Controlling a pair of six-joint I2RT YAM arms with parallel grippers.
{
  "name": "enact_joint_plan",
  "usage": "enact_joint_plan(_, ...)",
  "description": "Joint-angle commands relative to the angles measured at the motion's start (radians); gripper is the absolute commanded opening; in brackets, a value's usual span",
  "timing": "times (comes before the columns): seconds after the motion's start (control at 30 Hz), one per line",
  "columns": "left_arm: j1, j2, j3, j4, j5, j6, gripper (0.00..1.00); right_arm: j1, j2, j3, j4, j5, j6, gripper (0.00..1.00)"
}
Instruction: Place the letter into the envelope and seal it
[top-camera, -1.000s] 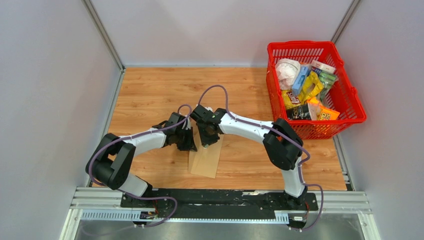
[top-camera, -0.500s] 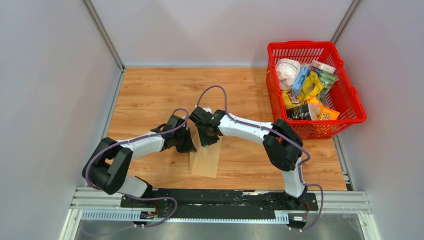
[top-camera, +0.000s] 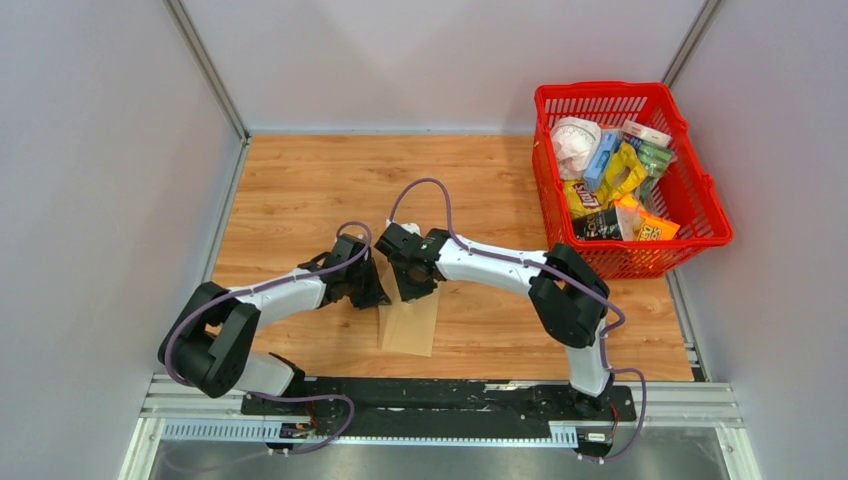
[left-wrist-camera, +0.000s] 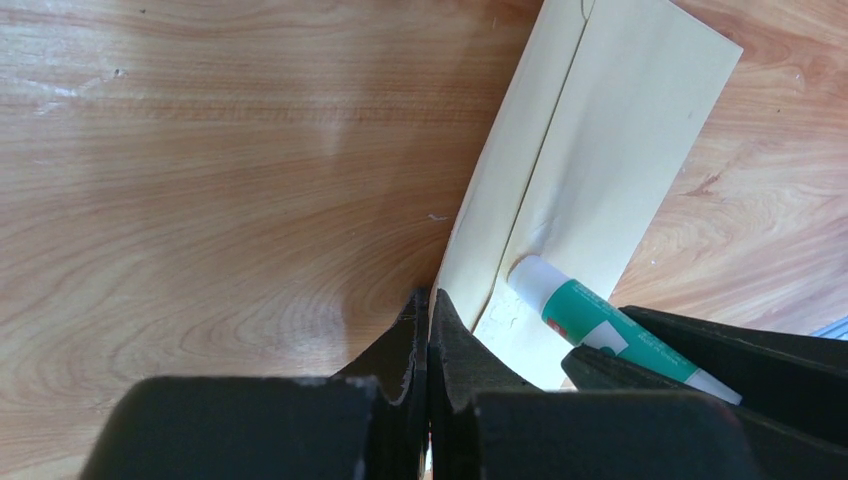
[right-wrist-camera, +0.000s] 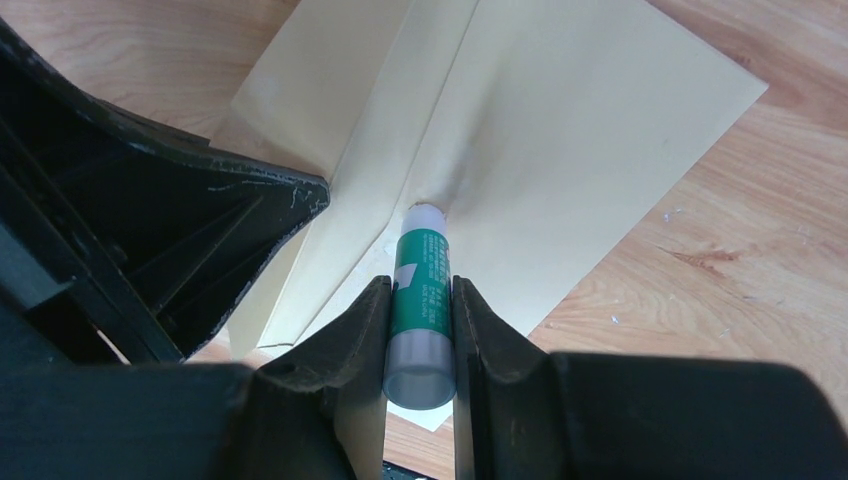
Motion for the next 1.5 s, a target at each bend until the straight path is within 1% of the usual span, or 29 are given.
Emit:
enact_joint_plan(0.0,0.007,-0.025,-0.019,0.001,-0.092,-0.022,0.00,0.024,-0.018,-0.044,-0.059,-0.025,0.021,0.00)
enact_joint_plan(0.47,0.007,-0.028,-0.024,0.009,-0.083,-0.029,0.00,0.087,-0.035,-0.081,-0.038,-0.069,0.062,0.00)
enact_joint_plan(0.7,0.008,-0.020,-0.022,0.010,-0.078,-0.023,0.00,0.100,-0.021,-0.087,-0.044,-0.051,0.062,0.00)
enact_joint_plan(0.93,0.007,-0.001,-0.010,0.009,-0.049,0.020,0.00,0.086,-0.009,-0.085,-0.077,0.040,0.035,0.00)
enact_joint_plan(1.47,0.007,0.047,0.009,0.016,-0.002,0.070,0.00,0.018,0.026,-0.048,-0.099,0.093,-0.008,0.00)
